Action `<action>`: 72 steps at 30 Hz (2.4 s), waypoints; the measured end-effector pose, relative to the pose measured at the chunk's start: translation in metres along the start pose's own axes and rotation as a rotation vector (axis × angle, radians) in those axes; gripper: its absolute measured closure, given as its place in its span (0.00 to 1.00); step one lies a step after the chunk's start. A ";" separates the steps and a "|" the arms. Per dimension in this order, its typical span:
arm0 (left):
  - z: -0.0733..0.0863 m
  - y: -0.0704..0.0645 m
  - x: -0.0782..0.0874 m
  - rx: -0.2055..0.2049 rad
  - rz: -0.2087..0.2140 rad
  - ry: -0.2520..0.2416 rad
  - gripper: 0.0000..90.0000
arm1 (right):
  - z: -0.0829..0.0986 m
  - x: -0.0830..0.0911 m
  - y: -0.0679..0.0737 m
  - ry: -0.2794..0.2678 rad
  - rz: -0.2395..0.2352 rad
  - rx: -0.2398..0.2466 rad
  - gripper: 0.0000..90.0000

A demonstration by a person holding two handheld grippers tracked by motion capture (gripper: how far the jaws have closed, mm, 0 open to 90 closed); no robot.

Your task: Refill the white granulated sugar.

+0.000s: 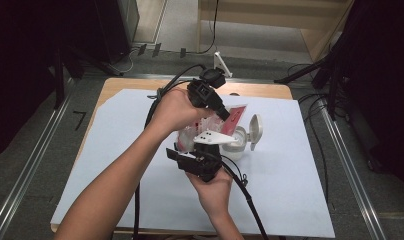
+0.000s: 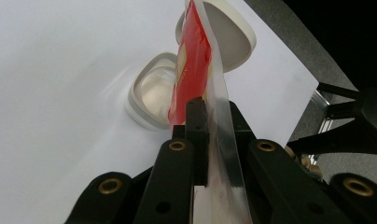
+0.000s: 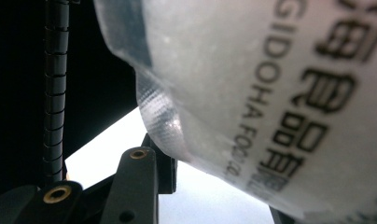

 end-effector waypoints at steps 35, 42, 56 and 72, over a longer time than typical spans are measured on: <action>-0.007 0.001 -0.002 0.007 -0.018 -0.007 0.94 | -0.002 0.000 -0.005 -0.013 0.011 0.011 0.71; -0.011 0.005 -0.002 0.003 -0.042 -0.017 0.94 | -0.006 -0.005 -0.012 -0.014 0.013 -0.002 0.71; -0.013 0.004 -0.003 -0.006 -0.056 -0.008 0.93 | -0.008 -0.007 -0.013 -0.017 0.008 -0.012 0.71; -0.005 0.009 -0.001 0.003 -0.038 -0.003 0.93 | -0.003 -0.009 -0.012 -0.004 0.027 0.019 0.71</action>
Point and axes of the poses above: each handheld gripper's, and its own axes: x roughly backward along the jaws, z roughly out of its underside, y roughly to its left, the point moved 6 cm from there along -x, roughly forward along the jaws, and after that the axes turned 2 degrees about -y, right-handed, at the moved point
